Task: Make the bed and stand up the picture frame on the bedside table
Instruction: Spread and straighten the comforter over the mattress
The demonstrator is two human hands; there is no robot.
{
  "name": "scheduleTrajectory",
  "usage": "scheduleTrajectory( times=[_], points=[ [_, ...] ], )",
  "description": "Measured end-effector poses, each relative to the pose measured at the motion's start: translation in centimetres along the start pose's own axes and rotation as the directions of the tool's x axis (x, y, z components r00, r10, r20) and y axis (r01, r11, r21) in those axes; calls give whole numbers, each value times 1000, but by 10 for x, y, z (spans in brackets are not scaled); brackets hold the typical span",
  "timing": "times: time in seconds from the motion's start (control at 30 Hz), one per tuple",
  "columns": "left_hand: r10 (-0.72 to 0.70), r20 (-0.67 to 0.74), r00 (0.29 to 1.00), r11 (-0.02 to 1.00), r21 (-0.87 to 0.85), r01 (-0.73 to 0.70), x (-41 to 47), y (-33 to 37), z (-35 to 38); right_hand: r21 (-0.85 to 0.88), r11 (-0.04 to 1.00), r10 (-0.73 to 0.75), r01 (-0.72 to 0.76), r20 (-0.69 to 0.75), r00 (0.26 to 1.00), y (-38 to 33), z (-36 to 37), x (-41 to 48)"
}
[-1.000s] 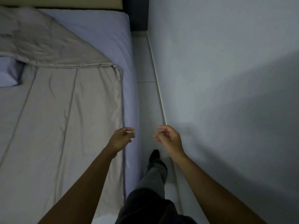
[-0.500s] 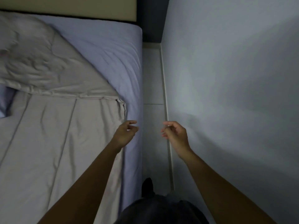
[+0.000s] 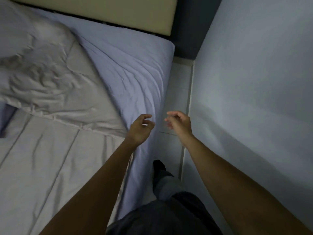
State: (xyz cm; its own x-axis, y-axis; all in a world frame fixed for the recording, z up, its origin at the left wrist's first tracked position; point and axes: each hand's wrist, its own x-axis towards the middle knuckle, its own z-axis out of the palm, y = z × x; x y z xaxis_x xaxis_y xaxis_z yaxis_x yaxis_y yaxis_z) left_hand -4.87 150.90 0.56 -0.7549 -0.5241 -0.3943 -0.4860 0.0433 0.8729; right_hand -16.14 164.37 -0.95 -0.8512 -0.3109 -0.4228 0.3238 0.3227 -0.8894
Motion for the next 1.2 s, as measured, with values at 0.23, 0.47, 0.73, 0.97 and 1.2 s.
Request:
scheduleTrajectory(
  times=[0.23, 0.47, 0.73, 0.97, 1.2],
  points=[
    [46, -107, 993, 999, 32, -43, 126, 54, -33, -20, 999, -24, 27, 106, 994, -73, 23, 130],
    [-16, -251, 968, 993, -116, -13, 220, 77, -44, -67, 996, -48, 61, 171, 984, -121, 30, 223],
    [-144, -363, 921, 967, -249, 53, 355, 95, -73, -172, 975, -84, 141, 303, 949, -186, 88, 348],
    [-223, -500, 837, 946, -317, 63, 410, 103, -139, -372, 888, -5, 270, 580, 815, -237, 183, 431],
    [-353, -704, 616, 919, -386, 86, 370, 72, -216, -392, 740, 45, 547, 840, 541, -275, 319, 435]
  ],
)
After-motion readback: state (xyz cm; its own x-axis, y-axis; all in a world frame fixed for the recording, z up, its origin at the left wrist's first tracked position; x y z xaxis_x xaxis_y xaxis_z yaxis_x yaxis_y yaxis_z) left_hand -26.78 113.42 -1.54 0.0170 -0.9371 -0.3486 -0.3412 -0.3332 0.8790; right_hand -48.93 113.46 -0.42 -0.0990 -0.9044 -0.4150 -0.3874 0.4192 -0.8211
